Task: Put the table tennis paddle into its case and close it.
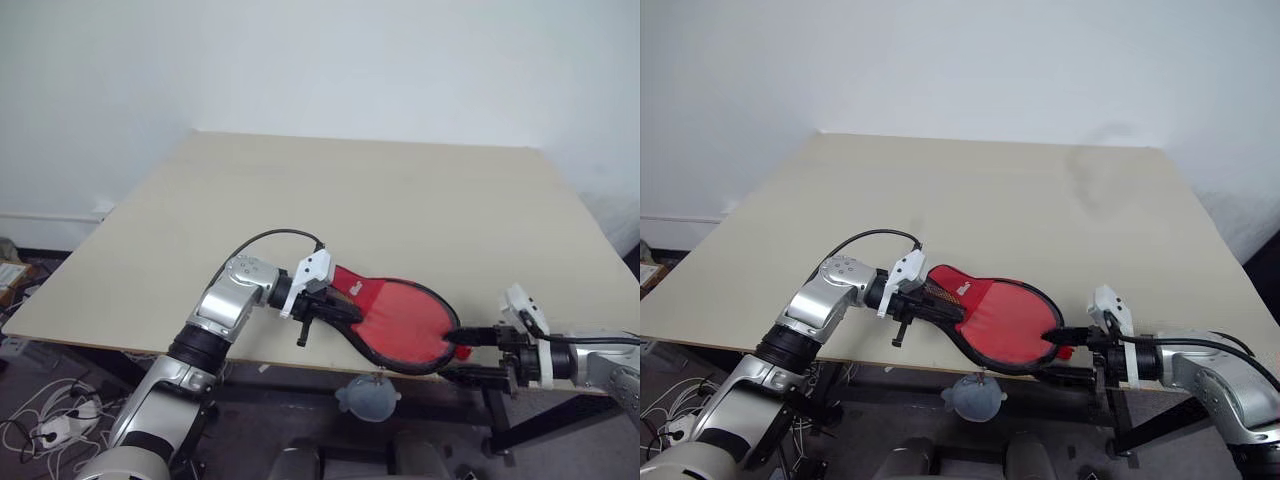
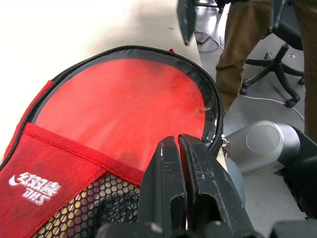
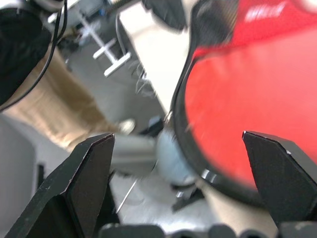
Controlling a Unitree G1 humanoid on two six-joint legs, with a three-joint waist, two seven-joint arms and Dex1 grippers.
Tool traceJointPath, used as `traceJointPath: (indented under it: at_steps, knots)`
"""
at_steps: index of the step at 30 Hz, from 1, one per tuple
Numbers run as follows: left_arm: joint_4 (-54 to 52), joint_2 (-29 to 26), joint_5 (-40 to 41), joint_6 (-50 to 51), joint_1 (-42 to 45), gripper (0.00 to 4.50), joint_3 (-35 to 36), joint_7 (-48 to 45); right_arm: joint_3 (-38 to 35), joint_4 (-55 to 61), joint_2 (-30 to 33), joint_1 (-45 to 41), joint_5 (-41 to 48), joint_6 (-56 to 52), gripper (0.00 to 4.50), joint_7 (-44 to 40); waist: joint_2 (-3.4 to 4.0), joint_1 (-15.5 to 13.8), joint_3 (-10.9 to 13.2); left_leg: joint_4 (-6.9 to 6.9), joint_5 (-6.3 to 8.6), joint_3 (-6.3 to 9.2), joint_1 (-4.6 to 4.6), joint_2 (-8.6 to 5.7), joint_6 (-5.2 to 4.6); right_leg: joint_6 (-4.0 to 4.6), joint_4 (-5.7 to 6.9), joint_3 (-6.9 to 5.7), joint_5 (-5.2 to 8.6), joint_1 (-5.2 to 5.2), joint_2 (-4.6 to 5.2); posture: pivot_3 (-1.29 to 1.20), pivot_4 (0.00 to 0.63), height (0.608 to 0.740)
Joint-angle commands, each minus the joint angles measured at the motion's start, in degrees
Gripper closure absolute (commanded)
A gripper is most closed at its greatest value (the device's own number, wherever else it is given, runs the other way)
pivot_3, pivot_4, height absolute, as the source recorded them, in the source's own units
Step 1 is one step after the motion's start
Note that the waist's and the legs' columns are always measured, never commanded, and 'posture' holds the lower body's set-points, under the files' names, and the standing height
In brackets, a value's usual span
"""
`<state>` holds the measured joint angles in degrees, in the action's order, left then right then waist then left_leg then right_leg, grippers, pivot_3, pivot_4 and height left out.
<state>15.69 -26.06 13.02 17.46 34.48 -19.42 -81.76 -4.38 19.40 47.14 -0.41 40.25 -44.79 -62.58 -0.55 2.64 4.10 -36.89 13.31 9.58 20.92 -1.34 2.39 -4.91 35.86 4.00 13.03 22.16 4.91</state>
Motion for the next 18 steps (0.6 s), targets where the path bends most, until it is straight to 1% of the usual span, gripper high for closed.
traceJointPath:
  at_steps: [1,9,18]
  knots:
    - [-0.9,0.0,0.2,-0.4,1.6,4.50,0.7,0.0,-0.4,-2.3,-1.9,-3.3,-3.3,3.7,0.01,3.6,0.01,0.0,0.0,0.00,0.00,0.00,0.01,0.00,0.00,0.00,0.00,0.00,0.00,0.01,0.00,0.00,0.000,0.740]
    - [-1.7,-0.7,0.5,0.0,1.2,4.50,0.8,-0.6,1.7,-7.6,-7.1,-7.5,-8.1,8.0,0.01,8.1,0.05,0.0,0.0,0.02,-0.01,-0.01,0.01,-0.01,-0.01,-0.11,0.01,0.01,-0.07,0.04,-0.01,0.00,0.000,0.740]
    - [-2.7,-1.2,0.6,0.2,1.0,4.50,0.3,-1.7,2.4,-8.5,-8.1,-7.5,-9.4,9.4,0.01,8.2,0.06,0.0,0.0,0.04,-0.01,0.00,0.01,-0.02,-0.01,-0.11,0.02,0.02,-0.07,0.02,0.00,0.00,0.000,0.740]
